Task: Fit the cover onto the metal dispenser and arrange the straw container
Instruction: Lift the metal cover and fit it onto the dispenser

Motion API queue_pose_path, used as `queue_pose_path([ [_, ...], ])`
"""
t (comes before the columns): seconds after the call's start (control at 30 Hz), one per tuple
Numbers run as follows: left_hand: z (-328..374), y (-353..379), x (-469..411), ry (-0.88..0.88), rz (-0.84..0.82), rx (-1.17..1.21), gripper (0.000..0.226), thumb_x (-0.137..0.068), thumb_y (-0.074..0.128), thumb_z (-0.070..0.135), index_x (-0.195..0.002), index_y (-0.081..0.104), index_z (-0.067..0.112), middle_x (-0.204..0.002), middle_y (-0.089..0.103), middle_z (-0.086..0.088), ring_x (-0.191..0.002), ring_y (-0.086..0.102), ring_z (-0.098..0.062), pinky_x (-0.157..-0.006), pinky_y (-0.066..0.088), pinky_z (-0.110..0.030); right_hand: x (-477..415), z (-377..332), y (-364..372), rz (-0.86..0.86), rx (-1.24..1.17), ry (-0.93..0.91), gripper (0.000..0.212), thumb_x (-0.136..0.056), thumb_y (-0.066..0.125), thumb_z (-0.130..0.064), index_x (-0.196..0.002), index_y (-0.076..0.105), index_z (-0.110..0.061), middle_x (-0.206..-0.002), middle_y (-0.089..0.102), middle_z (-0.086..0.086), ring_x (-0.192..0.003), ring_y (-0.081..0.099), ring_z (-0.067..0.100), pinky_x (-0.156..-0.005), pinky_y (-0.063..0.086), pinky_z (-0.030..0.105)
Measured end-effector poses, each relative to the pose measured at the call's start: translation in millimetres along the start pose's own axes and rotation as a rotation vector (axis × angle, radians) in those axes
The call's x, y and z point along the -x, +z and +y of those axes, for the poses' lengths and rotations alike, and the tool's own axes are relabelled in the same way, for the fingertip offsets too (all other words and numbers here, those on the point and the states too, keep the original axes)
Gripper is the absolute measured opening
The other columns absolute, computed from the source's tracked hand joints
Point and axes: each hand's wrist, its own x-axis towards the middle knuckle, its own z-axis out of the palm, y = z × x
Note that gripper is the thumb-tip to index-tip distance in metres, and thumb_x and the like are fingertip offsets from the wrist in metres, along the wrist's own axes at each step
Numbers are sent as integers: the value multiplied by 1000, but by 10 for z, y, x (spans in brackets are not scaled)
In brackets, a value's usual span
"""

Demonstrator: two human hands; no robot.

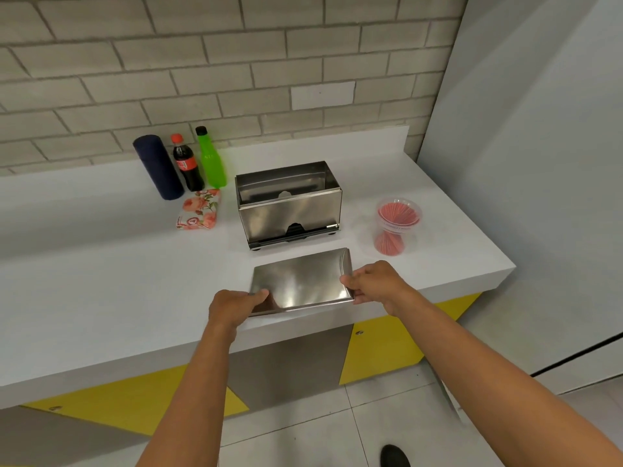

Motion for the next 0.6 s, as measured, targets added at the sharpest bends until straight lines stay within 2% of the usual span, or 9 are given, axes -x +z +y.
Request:
queue_pose_path([
  [0.13,7,-4,-18,-27,15,35,51,-81,80,50,-90,67,2,-91,66,-8,-85,64,-27,-79,53,-39,11,7,-16,-36,64,7,22,-86,82,-13,-84,66,2,-82,68,17,-66,69,24,-73,65,38],
  [0.27,42,-17,-34,-11,41,55,36,-89,75,37,-77,62,5,-84,65,-9,-75,59,-22,-70,47,-34,36,34,-39,-55,164,-29,21,-88,79,-12,-94,62,0,-83,69,22,-70,71,30,-84,63,46],
  [0.33,44,-51,-56,4,19,58,36,-91,73,32,-72,59,5,-80,61,-8,-75,56,-24,-70,43,-34,39,49,-46,-41,199,-31,29,-87,80,-14,-101,62,5,-89,74,21,-74,74,31,-86,62,46],
  [0.43,42,-118,-64,2,-31,115,19,-90,76,25,-85,69,9,-97,70,-8,-87,64,-22,-78,45,-33,56,58,-48,-24,248,-48,33,-86,81,-17,-107,63,0,-92,77,18,-79,78,30,-81,62,39],
  [0.5,35,-136,-59,-1,-55,140,23,-89,77,24,-103,73,6,-106,71,-9,-101,66,-25,-83,45,-35,73,48,-54,-12,259,-61,32,-86,82,-18,-107,64,-2,-92,77,16,-79,78,30,-75,61,34],
  [0.6,12,-142,-38,9,-62,165,28,-89,78,24,-109,74,5,-110,72,-10,-106,66,-27,-86,46,-36,79,33,-74,15,270,-80,32,-85,82,-17,-107,64,-2,-92,76,16,-80,78,31,-85,62,41],
])
